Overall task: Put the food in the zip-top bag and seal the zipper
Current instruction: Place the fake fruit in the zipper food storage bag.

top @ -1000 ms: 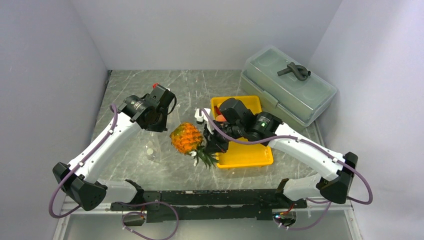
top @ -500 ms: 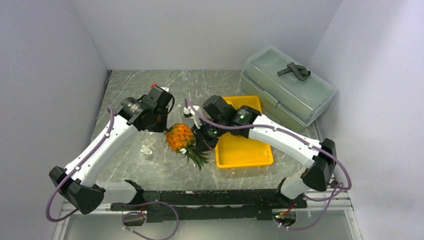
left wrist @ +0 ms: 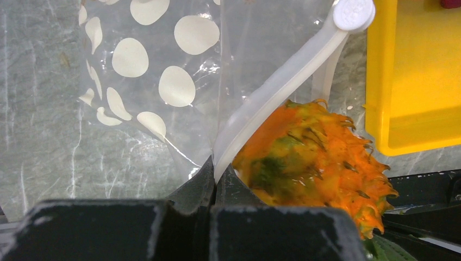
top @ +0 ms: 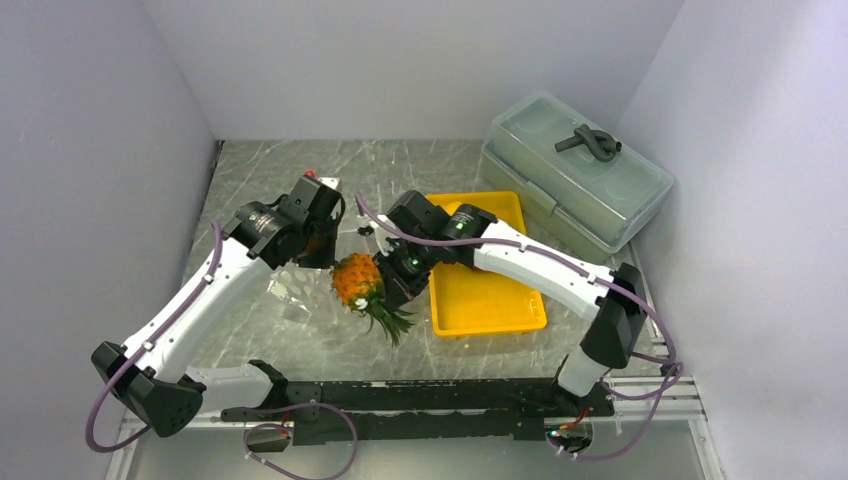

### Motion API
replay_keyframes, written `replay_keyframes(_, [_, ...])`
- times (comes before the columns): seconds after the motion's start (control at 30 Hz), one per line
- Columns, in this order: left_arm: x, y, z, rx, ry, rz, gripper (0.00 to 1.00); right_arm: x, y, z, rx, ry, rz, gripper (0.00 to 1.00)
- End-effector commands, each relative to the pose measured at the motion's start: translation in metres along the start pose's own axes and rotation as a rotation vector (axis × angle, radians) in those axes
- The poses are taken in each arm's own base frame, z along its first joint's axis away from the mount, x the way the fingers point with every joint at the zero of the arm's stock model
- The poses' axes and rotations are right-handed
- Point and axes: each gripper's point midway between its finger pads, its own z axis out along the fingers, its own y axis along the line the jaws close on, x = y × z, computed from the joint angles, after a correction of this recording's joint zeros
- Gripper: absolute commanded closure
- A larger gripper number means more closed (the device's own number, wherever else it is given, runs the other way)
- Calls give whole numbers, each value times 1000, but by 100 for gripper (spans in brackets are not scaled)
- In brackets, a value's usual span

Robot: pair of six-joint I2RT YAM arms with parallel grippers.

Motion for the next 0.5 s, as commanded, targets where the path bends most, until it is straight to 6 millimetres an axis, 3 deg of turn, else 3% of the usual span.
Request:
replay_keyframes(0.0, [-5, -8, -3, 50, -35, -15, 100, -26, 11, -3, 0, -46, 7, 100])
replay_keyframes(0.47, [-4, -1, -6, 31, -57, -10, 100, -19, 18, 25, -65, 91, 26, 100])
